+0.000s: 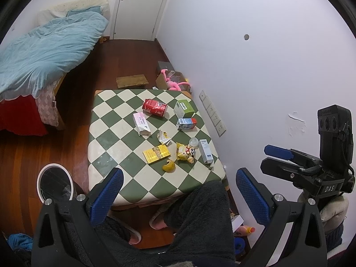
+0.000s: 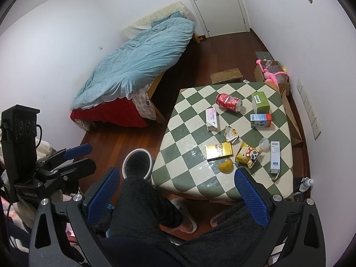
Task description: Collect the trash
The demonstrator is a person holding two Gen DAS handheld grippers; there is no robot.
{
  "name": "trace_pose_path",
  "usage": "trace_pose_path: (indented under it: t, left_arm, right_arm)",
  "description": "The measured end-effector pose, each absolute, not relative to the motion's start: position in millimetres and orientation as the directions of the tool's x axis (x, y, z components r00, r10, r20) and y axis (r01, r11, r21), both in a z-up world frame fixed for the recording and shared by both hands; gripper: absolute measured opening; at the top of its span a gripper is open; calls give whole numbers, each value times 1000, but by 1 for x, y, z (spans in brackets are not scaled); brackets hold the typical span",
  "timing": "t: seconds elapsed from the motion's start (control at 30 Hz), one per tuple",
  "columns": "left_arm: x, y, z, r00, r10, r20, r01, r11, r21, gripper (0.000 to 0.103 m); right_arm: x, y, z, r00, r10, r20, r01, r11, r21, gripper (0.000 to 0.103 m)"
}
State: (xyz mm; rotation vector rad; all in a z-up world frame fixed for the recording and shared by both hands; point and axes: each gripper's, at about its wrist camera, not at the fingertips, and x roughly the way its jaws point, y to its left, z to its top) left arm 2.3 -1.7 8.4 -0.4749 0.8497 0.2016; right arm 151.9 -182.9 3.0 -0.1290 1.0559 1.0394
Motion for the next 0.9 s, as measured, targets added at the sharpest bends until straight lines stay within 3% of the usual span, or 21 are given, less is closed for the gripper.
trace_pose_path:
  t: [0.73, 0.9]
  left_arm:
    - [7, -4, 3, 643, -3, -766, -366, 877, -311, 103]
    - [49, 5, -48, 540, 219, -813, -468, 880, -74, 103]
  right_arm:
    - [151, -181, 3, 92, 643, -761, -751, 546, 371, 103]
    - [163, -178, -8, 137, 617, -775, -699, 614, 366, 103]
